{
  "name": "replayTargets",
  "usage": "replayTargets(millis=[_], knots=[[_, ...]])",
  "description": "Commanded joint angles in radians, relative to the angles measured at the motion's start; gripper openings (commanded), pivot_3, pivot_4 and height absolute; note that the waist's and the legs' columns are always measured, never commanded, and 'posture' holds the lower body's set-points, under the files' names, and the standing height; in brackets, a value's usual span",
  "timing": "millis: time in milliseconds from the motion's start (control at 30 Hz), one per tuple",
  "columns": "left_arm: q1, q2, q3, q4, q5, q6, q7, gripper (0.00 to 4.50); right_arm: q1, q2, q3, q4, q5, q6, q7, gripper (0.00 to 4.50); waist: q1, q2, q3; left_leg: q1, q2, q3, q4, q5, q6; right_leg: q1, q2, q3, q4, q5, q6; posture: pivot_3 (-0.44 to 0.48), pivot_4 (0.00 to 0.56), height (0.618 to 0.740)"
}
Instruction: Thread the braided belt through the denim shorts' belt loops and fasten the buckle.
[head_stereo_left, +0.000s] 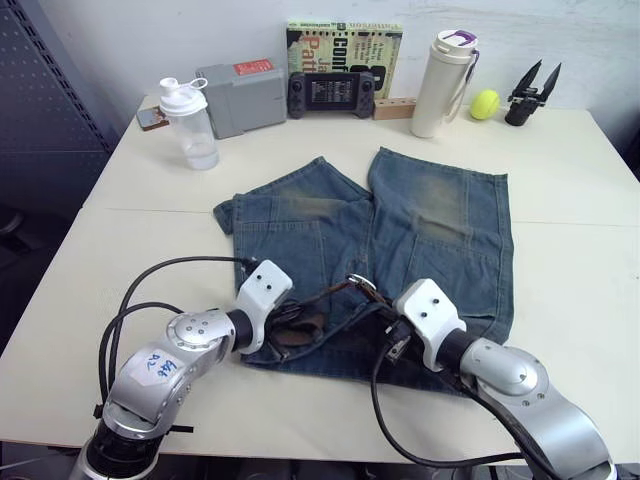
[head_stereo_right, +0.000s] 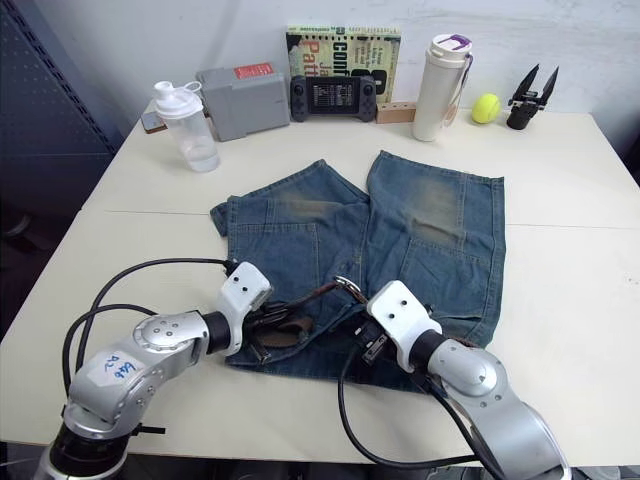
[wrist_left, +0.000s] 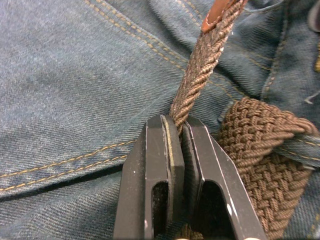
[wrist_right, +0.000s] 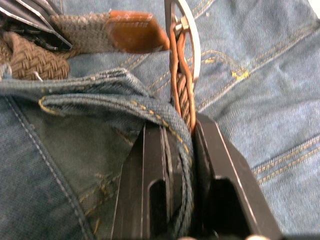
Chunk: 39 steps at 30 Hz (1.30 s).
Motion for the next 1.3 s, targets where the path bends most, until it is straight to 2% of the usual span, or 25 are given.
replayTargets(millis=[33, 300, 733, 1033, 1300], knots=[[0.006, -0.01, -0.017, -0.015, -0.012, 0.054, 0.013, 0.0, -0.001, 0.004, 0.009, -0.049, -0.005, 0.004, -0.014, 0.03, 0.0, 0.0, 0.0, 0.0, 0.0, 0.0, 0.0, 0.0, 0.0, 0.0, 0.0, 0.0, 0.0, 0.0, 0.0, 0.0, 0.15, 0.731], [-0.019, -0.008, -0.057, -0.028, -0.024, 0.061, 0.005, 0.0, -0.041, 0.001, 0.055, -0.048, -0.015, 0.042, -0.037, 0.03, 0.0, 0.0, 0.0, 0.0, 0.0, 0.0, 0.0, 0.0, 0.0, 0.0, 0.0, 0.0, 0.0, 0.0, 0.0, 0.0, 0.15, 0.731], [-0.113, -0.097, -0.095, 0.069, 0.002, 0.04, 0.047, 0.0, -0.115, -0.07, 0.187, -0.05, -0.064, 0.09, -0.006, 0.03, 0.001, 0.0, 0.0, 0.0, -0.001, 0.0, 0.0, 0.0, 0.0, 0.0, 0.0, 0.0, 0.0, 0.0, 0.0, 0.0, 0.15, 0.731], [-0.126, -0.11, -0.192, 0.056, -0.008, -0.179, -0.063, 0.0, -0.156, -0.103, 0.215, -0.04, -0.043, 0.121, 0.058, 0.03, -0.001, 0.0, 0.0, -0.001, 0.0, -0.001, 0.0, 0.0, 0.0, 0.0, 0.0, 0.0, -0.001, 0.0, 0.0, 0.0, 0.15, 0.731], [-0.123, -0.118, -0.164, 0.115, 0.006, -0.226, -0.082, 0.0, -0.17, -0.145, 0.207, -0.045, -0.038, 0.116, 0.111, 0.03, 0.0, 0.0, 0.0, -0.001, 0.0, -0.001, 0.0, 0.0, -0.001, 0.0, 0.0, 0.0, -0.002, 0.0, 0.0, 0.0, 0.15, 0.731]])
